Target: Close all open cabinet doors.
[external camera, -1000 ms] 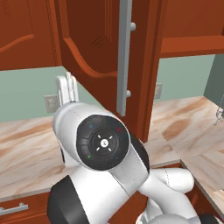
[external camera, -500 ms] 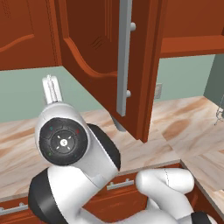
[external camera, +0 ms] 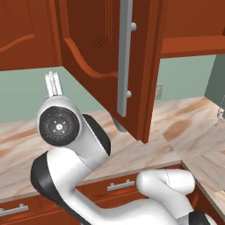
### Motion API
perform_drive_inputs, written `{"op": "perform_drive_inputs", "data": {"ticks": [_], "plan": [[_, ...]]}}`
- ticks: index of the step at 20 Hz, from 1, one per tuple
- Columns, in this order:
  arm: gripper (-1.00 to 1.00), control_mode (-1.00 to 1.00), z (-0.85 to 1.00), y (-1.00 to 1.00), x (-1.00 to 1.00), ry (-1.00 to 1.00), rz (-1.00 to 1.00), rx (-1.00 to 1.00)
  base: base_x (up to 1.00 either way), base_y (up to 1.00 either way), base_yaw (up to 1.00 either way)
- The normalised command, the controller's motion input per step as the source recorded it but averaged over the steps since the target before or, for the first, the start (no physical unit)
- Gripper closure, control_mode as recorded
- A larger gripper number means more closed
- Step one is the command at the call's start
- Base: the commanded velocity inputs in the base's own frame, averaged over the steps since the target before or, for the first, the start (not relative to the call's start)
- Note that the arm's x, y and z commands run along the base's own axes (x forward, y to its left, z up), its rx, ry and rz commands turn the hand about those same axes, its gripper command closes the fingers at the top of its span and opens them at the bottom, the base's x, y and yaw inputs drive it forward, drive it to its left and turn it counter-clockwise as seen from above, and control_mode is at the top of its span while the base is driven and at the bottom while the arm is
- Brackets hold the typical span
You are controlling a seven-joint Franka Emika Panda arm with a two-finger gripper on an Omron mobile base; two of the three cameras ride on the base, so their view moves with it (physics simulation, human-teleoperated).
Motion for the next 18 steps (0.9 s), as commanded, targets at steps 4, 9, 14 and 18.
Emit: {"op": "perform_drive_inputs", "data": {"ticks": [4, 9, 14, 18], "plan": [[-1.00, -1.00, 0.00, -0.05, 0.28, 0.00, -0.12, 0.00, 0.00, 0.00, 0.00], [-1.00, -1.00, 0.02, -0.12, -0.02, -0.01, -0.18, -0.02, 0.00, 0.00, 0.00], [-1.00, -1.00, 0.05, -0.16, -0.12, 0.00, -0.20, -0.01, 0.00, 0.00, 0.00], [-1.00, -1.00, 0.04, -0.27, -0.01, 0.00, -0.17, 0.00, 0.00, 0.00, 0.00]]}}
